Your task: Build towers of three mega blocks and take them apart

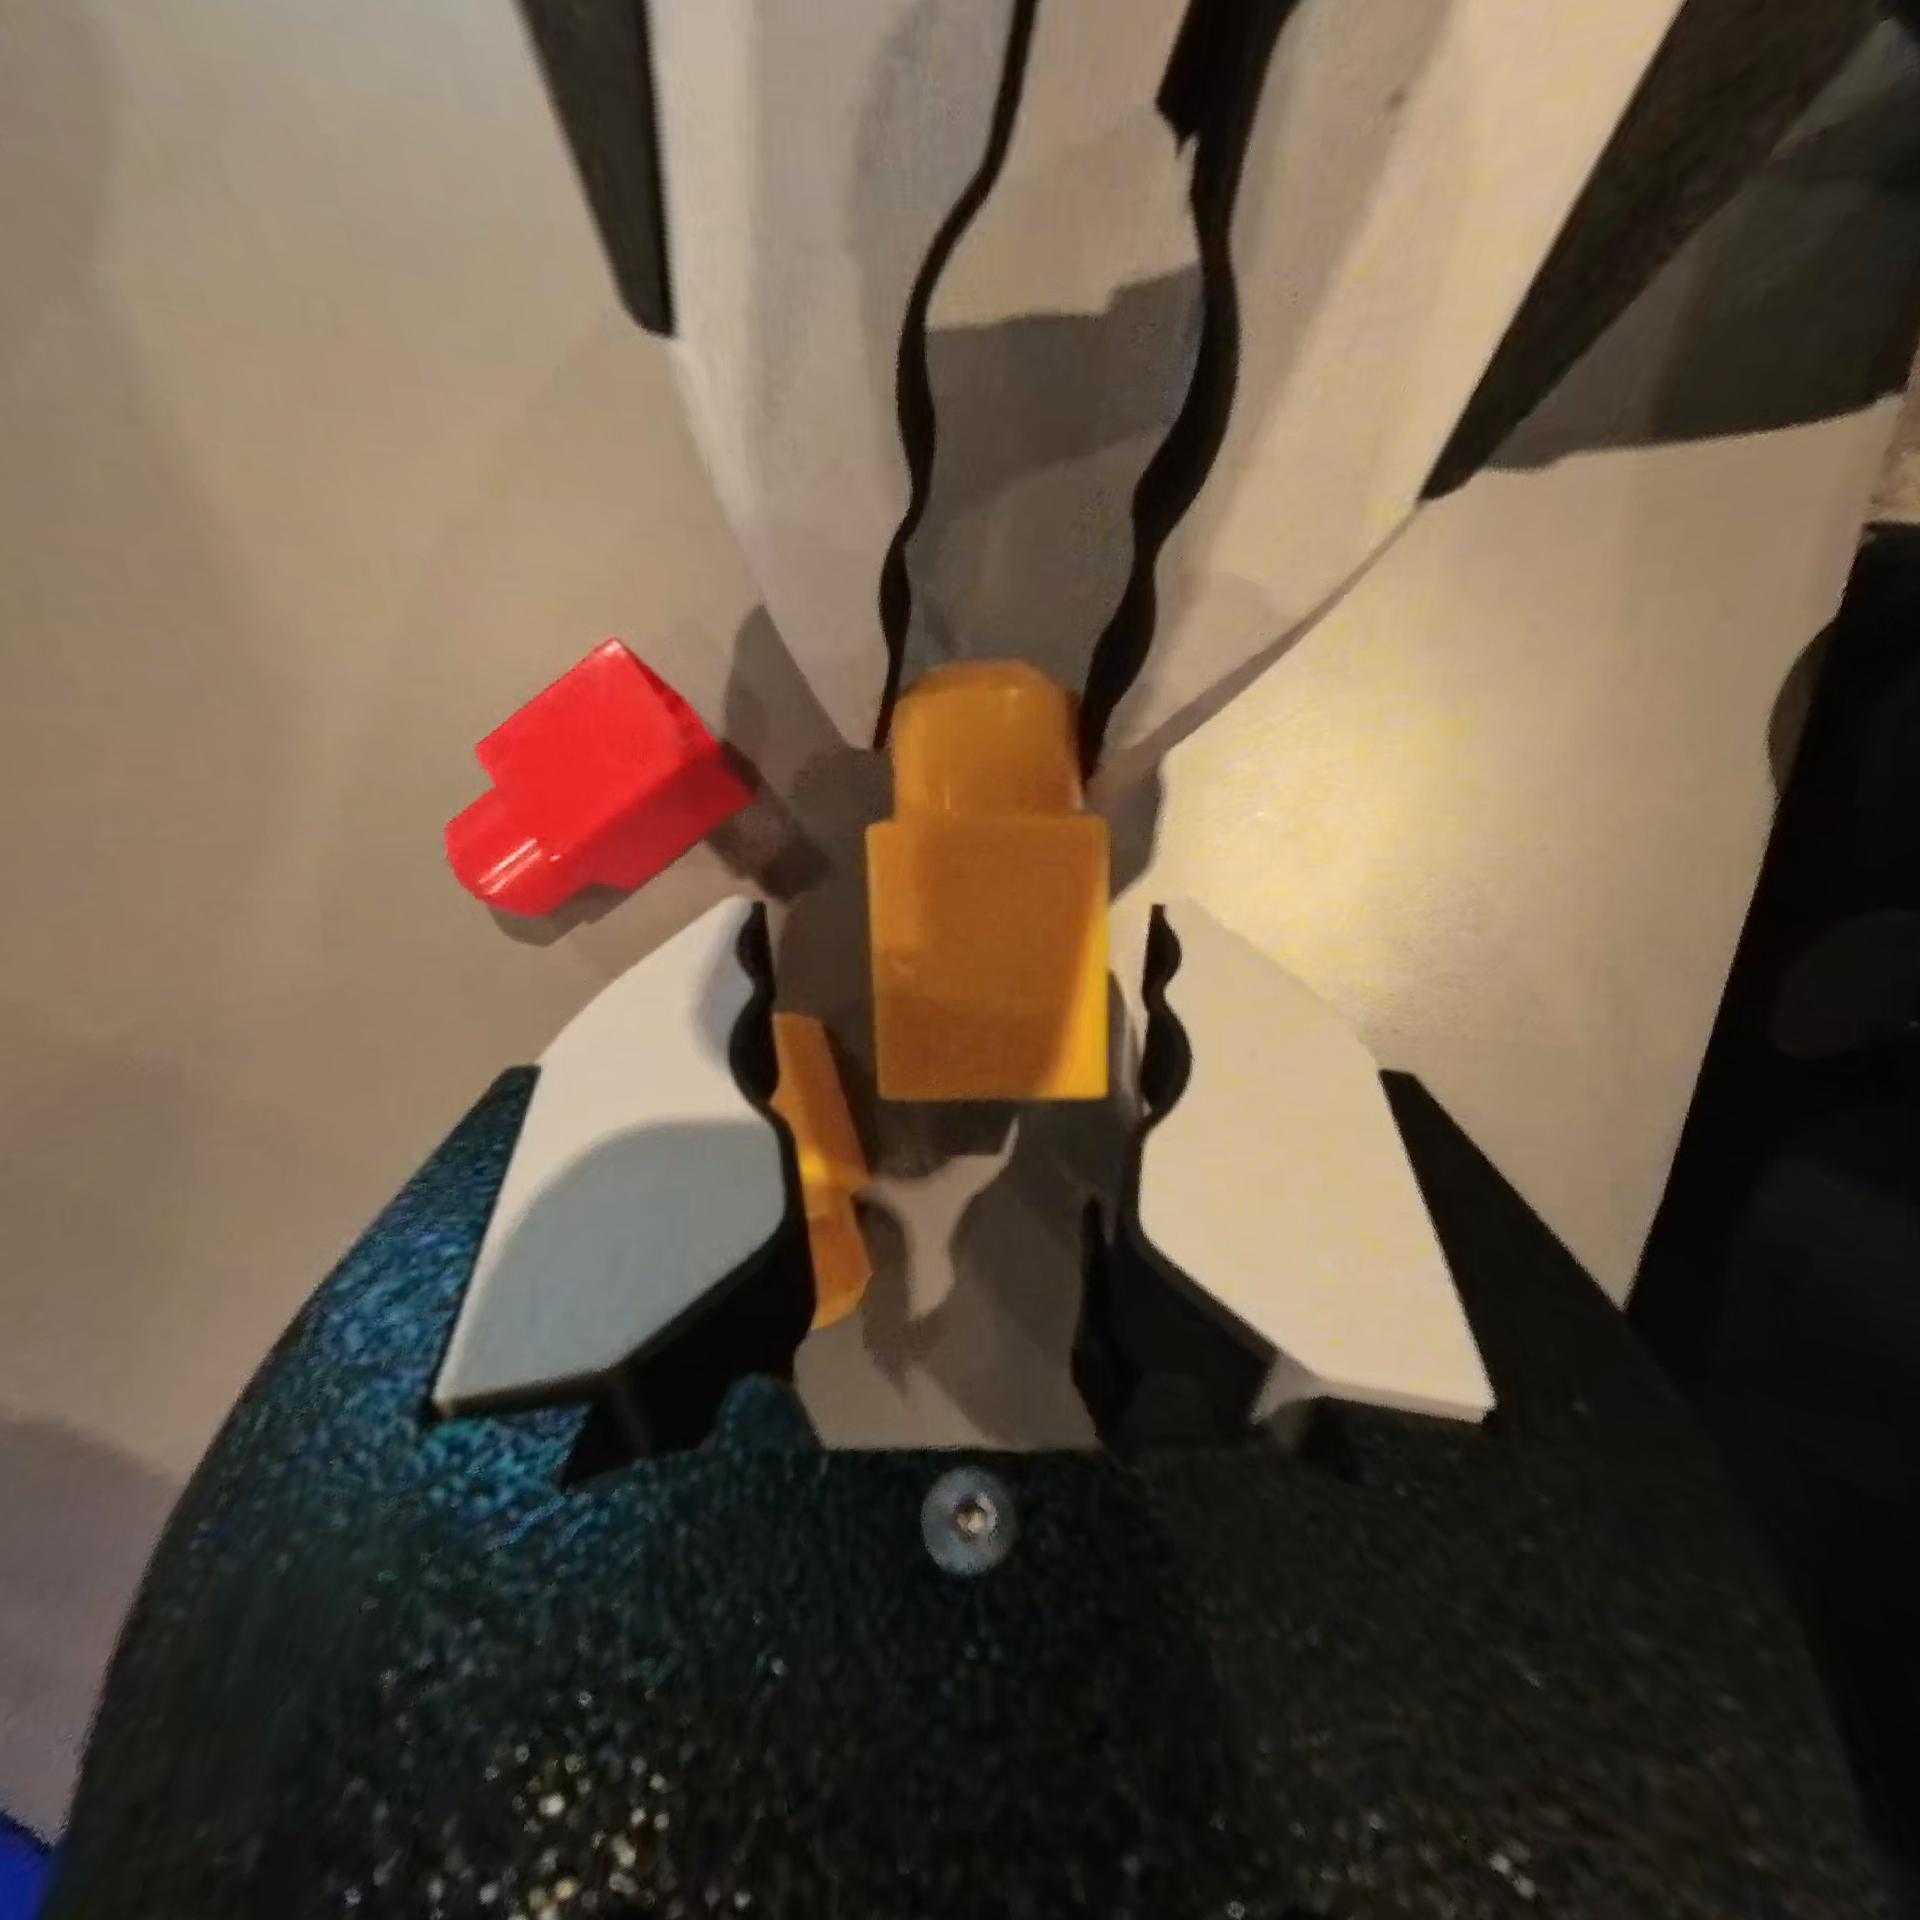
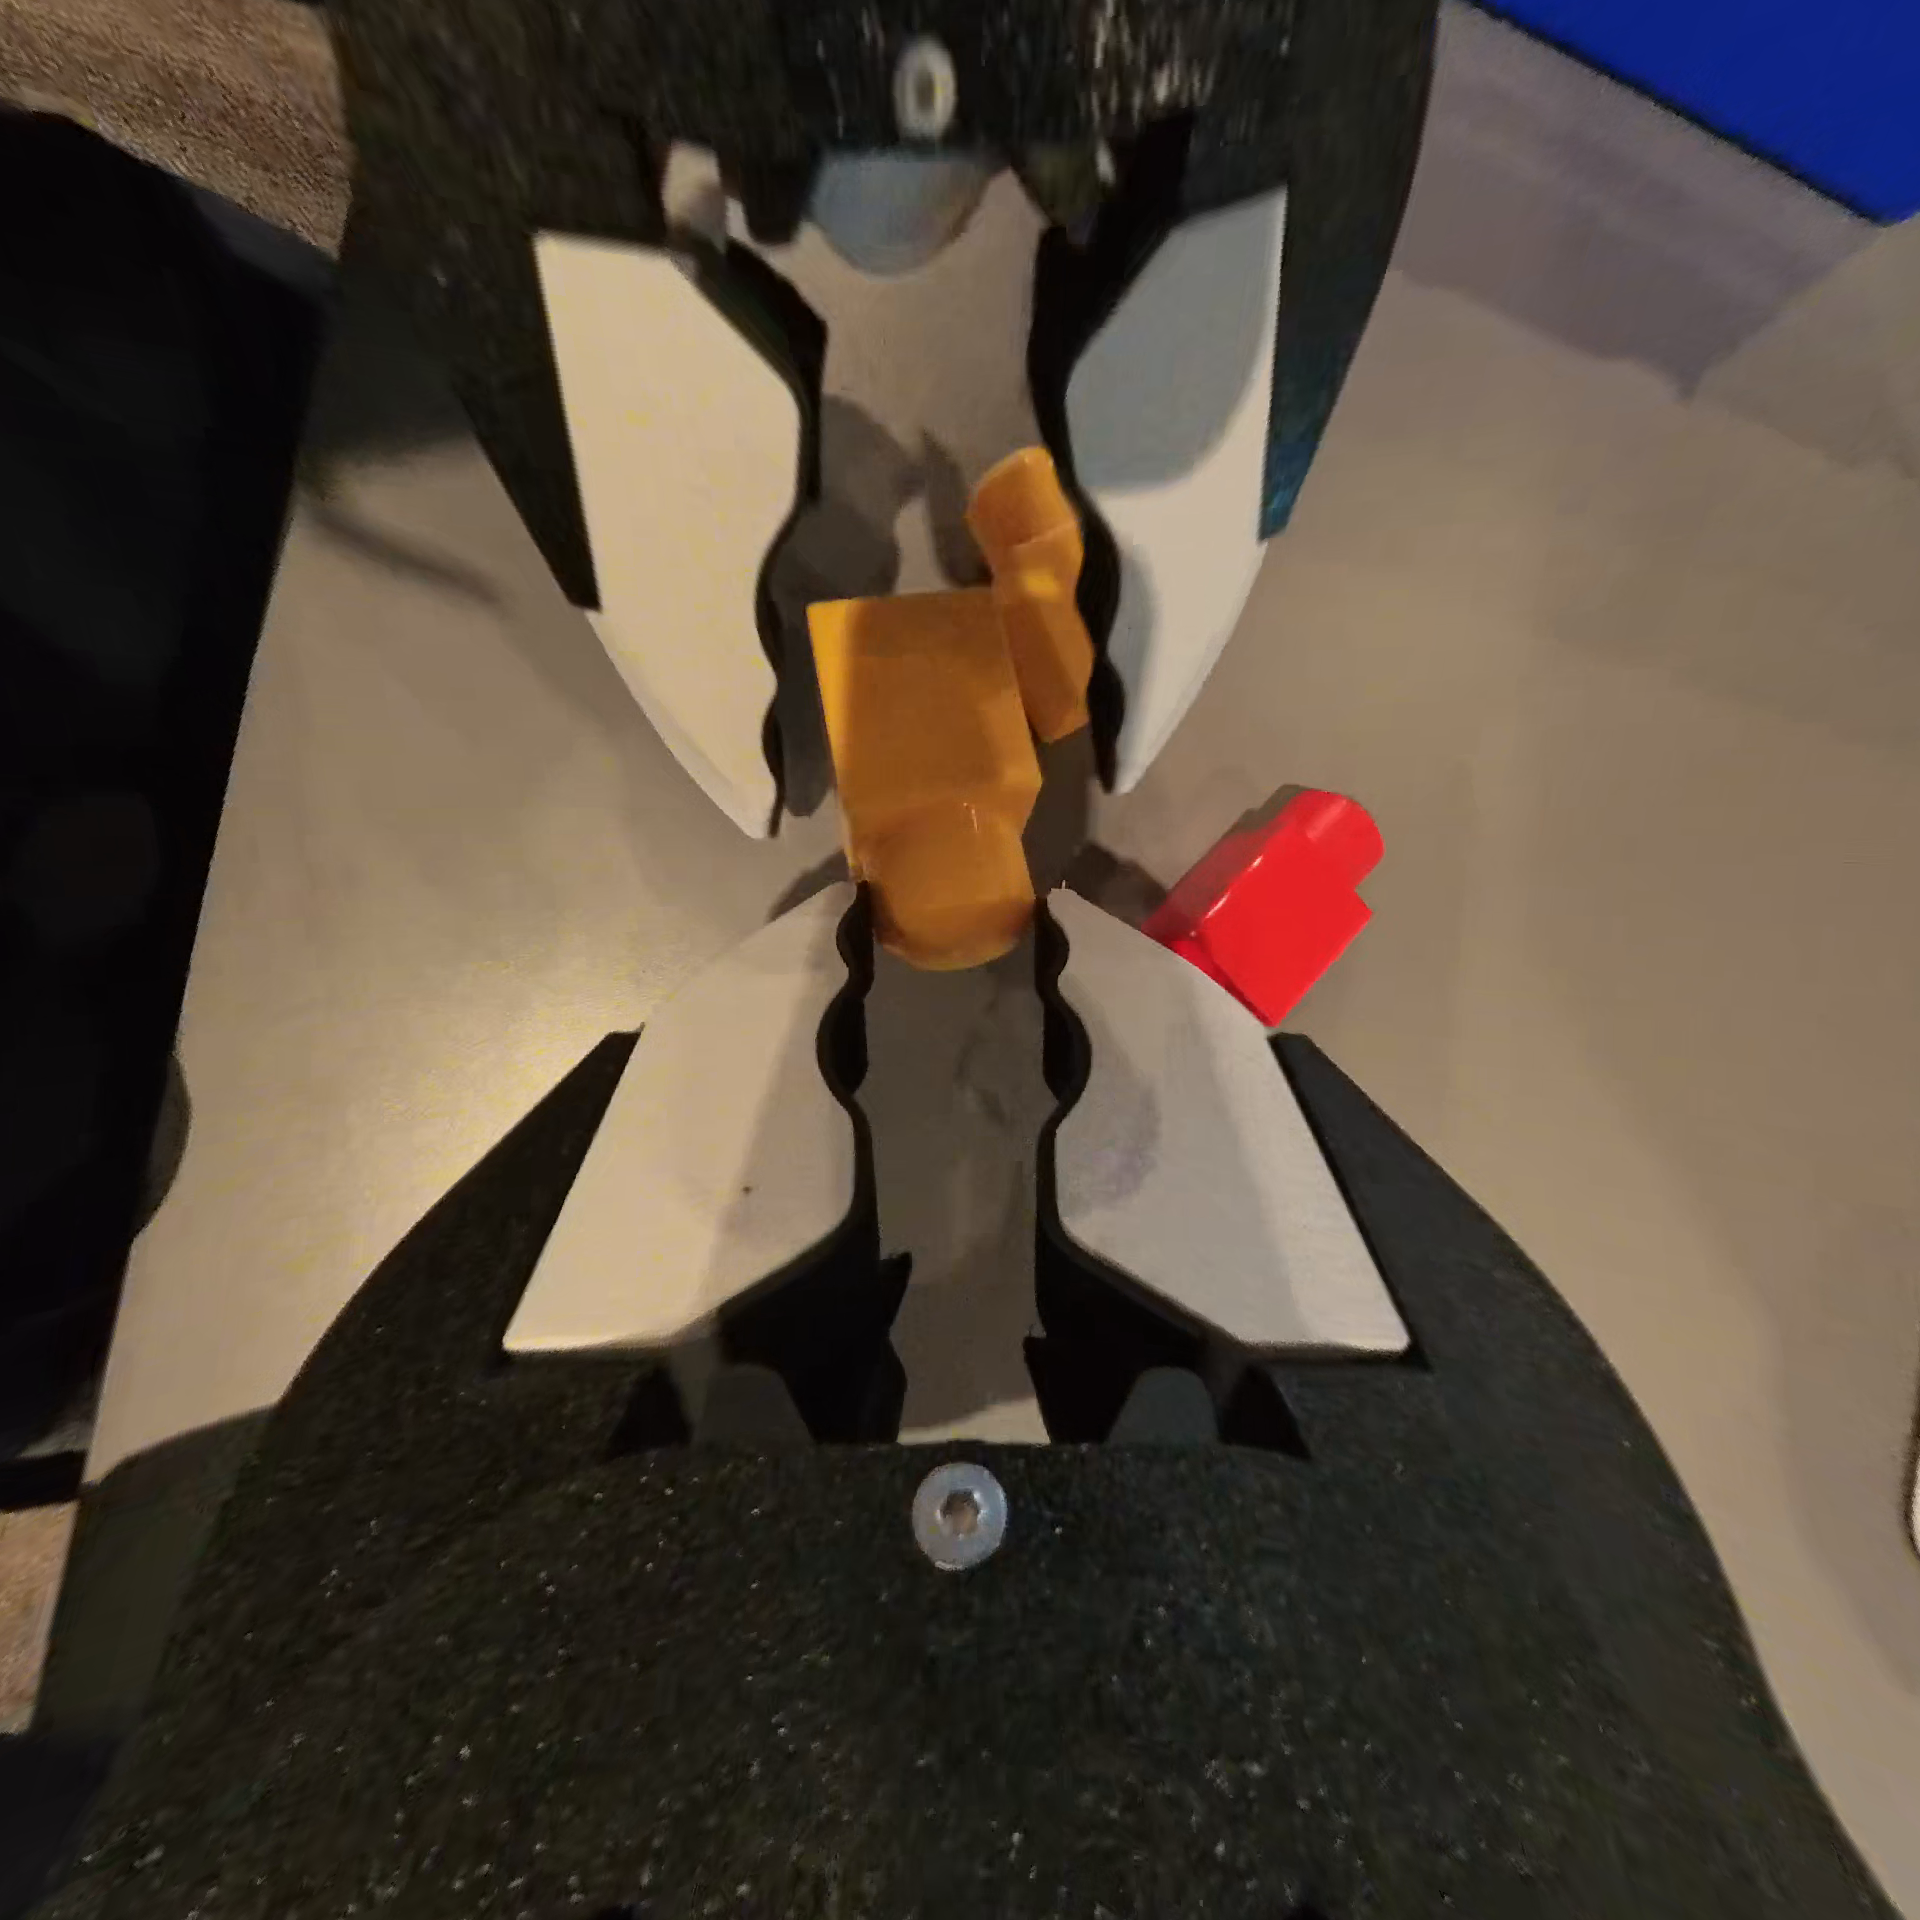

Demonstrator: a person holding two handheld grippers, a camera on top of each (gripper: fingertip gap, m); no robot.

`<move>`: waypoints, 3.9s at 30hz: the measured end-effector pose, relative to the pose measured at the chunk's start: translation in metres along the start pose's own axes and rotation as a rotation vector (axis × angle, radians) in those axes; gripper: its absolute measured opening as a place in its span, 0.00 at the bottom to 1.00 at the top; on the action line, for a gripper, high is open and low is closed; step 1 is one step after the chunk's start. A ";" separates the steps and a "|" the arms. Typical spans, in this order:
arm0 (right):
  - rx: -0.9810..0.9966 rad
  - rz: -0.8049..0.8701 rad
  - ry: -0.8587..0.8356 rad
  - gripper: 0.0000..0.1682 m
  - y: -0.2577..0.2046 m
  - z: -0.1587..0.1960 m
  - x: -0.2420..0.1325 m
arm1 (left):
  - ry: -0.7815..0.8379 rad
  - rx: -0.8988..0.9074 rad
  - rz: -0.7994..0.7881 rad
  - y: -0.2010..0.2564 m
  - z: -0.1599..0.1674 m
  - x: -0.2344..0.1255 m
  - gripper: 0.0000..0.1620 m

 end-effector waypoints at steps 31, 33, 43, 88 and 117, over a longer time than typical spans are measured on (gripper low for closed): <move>0.135 0.063 1.162 0.21 0.076 -0.081 -0.085 | 0.501 -0.455 -0.030 -0.049 -0.003 -0.052 0.25; 0.028 -0.022 1.352 0.21 0.057 -0.093 -0.098 | 0.563 -0.501 0.044 -0.048 -0.011 -0.053 0.25; 0.018 -0.108 1.496 0.21 0.039 -0.105 -0.077 | 0.673 -0.544 0.157 -0.044 -0.030 -0.057 0.25; -0.027 -0.165 0.217 0.22 0.077 -0.077 0.032 | 0.632 -0.519 -0.158 -0.076 0.043 -0.127 0.24; -0.124 -0.210 1.551 0.22 0.023 -0.109 -0.086 | 0.701 -0.412 -0.011 -0.046 -0.019 -0.084 0.24</move>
Point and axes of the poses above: each gripper's, where its closed fingertips meet, x out along the fingers, z out of its underside, y = z × x across the jaws, the point moved 3 cm from there along -x, back along the fingers, and after that the axes turned 15 degrees about -z, right-handed, at the moved point
